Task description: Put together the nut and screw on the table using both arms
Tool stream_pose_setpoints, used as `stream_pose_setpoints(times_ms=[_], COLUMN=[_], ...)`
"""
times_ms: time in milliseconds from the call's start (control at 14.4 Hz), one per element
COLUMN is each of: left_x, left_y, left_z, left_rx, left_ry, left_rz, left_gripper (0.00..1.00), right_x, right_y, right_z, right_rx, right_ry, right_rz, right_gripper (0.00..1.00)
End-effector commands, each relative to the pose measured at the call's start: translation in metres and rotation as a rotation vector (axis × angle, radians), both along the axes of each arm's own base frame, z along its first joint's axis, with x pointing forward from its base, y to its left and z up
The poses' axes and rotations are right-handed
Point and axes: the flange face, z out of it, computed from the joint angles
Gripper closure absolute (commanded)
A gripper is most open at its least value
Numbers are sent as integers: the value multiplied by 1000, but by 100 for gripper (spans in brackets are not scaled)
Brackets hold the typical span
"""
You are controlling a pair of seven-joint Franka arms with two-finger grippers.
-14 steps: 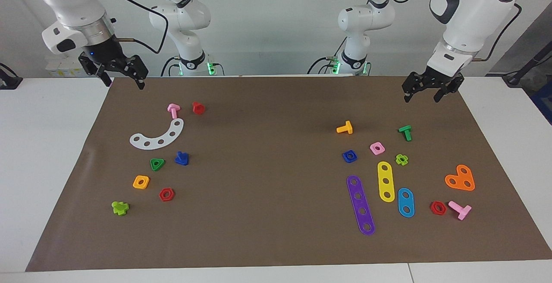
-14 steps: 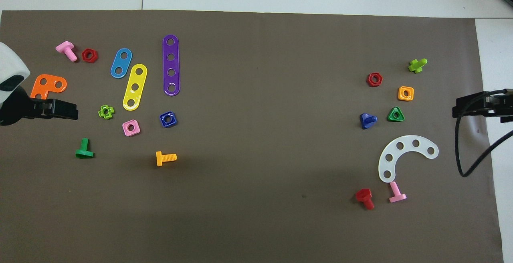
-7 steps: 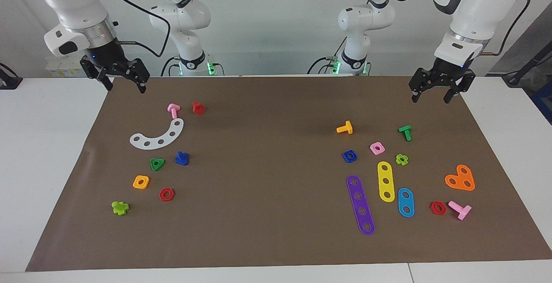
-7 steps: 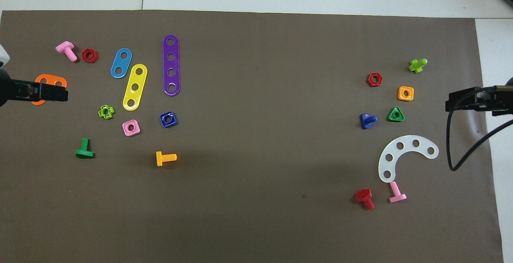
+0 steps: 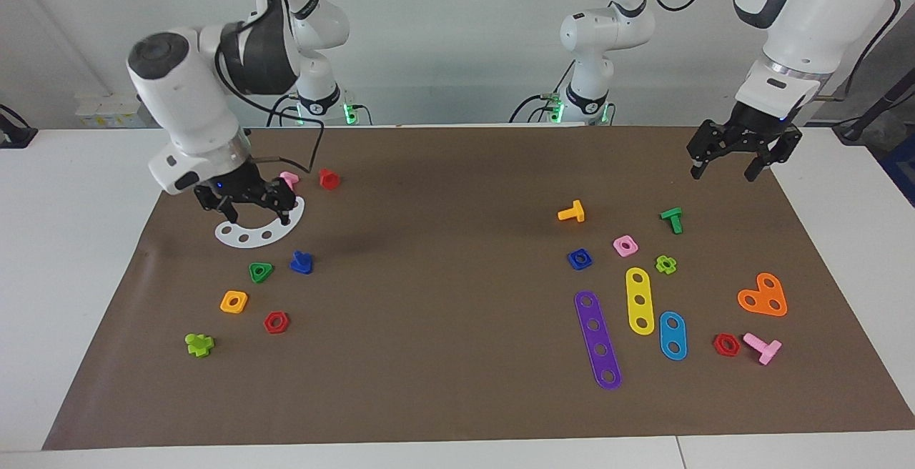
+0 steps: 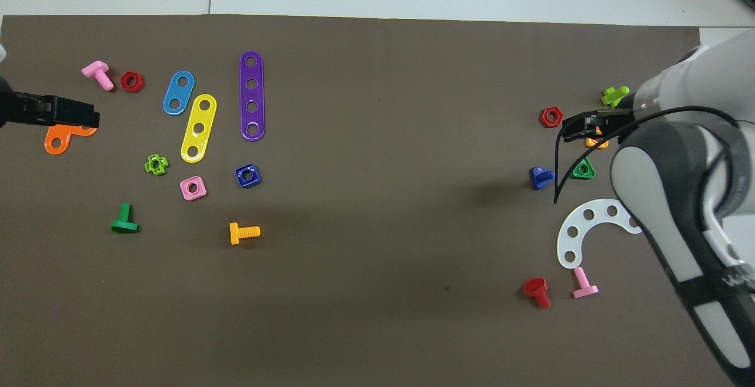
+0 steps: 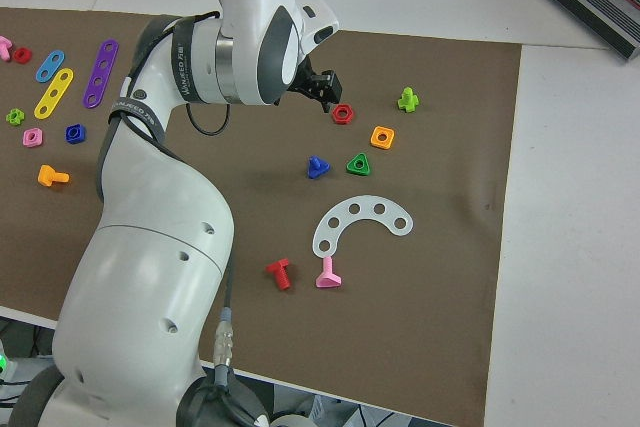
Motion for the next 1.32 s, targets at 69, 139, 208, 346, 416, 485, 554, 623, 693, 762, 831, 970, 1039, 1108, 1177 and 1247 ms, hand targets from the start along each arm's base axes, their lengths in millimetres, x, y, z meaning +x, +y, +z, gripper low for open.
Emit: stream_pose_setpoints(times_ms=[69, 139, 208, 346, 416, 485, 554, 623, 693, 762, 831, 970, 1039, 1108, 1177, 1247], left_x=[1, 1, 0, 0, -1, -2, -2, -2, -3, -5, -5, -6, -8, -8, -10, -13], left_y=[1, 3, 3, 9, 4, 9, 10, 6, 6, 7, 8, 14, 14, 16, 18, 19], left_z=[4, 3, 3, 5, 5, 5, 4, 3, -1, -2, -3, -7, -8, -10, -11, -12], left_rx=[-14, -14, -14, -13, -10, -7, -7, -7, -6, -6, -5, -5, -6, -5, -6, -3], left_ry=[13, 15, 18, 18, 18, 16, 18, 18, 26, 27, 29, 38, 36, 42, 56, 59], left_rz=[-3, 0, 0, 12, 4, 13, 16, 9, 10, 14, 14, 23, 23, 25, 27, 28], left_gripper=[0, 0, 0, 0, 0, 0, 0, 0, 0, 0, 0, 0, 0, 0, 0, 0], right_x=[-17, -19, -22, -26, -27, -30, -33, -33, -32, -34, -35, -36, -35, -35, -34, -34], right_y=[1, 0, 0, -1, -2, -2, -2, -2, -4, -5, -6, -5, -6, -6, -6, -6], right_z=[-84, -96, -103, -114, -119, -128, -132, -135, -138, -141, -143, -146, -146, -148, -149, -150], right_rx=[11, 11, 9, 9, 8, 7, 7, 6, 5, 5, 5, 5, 4, 3, 3, 3], right_ry=[-13, -15, -8, 12, 7, 6, 6, 7, 5, 10, 11, 11, -3, -9, -10, -12], right_rz=[103, 118, 138, 147, 157, 165, 167, 176, 191, 194, 195, 195, 195, 195, 193, 193], right_gripper=[0, 1, 4, 11, 18, 24, 31, 36, 38, 38, 41, 46, 49, 49, 50, 50])
